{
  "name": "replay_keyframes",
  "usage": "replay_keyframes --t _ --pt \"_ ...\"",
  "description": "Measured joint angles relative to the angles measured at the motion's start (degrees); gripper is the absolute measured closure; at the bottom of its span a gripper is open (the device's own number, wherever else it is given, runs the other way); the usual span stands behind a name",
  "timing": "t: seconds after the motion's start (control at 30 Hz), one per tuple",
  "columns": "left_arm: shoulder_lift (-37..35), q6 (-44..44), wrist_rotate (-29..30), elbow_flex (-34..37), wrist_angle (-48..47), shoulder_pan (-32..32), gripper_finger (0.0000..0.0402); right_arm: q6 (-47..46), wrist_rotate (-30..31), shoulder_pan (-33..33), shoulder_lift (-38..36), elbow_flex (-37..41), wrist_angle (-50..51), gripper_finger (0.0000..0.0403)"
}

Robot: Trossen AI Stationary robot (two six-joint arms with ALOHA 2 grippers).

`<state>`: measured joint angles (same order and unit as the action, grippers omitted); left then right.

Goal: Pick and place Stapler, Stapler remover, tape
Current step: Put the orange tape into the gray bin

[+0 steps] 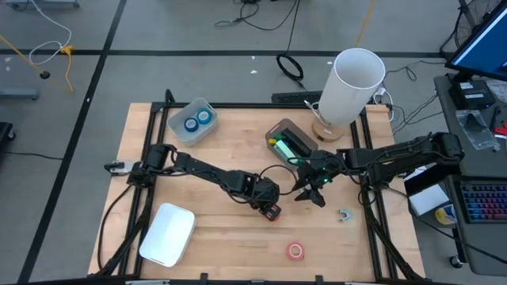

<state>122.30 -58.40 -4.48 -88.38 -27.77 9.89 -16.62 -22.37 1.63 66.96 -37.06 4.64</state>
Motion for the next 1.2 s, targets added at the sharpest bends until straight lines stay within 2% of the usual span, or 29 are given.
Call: replay_keyframes --t 0.3,0.63,0.77,0.87,0.97,1.2 --pt "-0.02 -0.19 0.21 0.00 0.87 -0.06 0.0303 0.85 0.02 0.00 0.00 0.00 -0.06 0.0202" --pt "0.23 -0.06 1.06 0.00 0.85 -0.06 0.0195 1.29 0.02 0.00 0.00 0.00 -0.04 0.0202" --pt "1.58 -0.72 1.28 -0.07 -1.01 -0.02 0.0181 1.51 0.02 0.00 0.00 0.00 -0.06 0.0202" --pt "2.58 -2.48 0.87 -0.33 -3.55 0.16 0.0193 1.88 0.03 -0.02 0.00 0.00 -0.06 0.0202" --pt "3.36 -6.74 0.40 -0.39 -6.67 0.40 0.0224 2.34 0.06 -0.02 0.02 0.00 -0.04 0.0202" --pt "0.60 -6.43 2.91 0.08 -8.06 0.01 0.0350 2.60 1.74 -0.11 0.02 0.00 -0.08 0.0202"
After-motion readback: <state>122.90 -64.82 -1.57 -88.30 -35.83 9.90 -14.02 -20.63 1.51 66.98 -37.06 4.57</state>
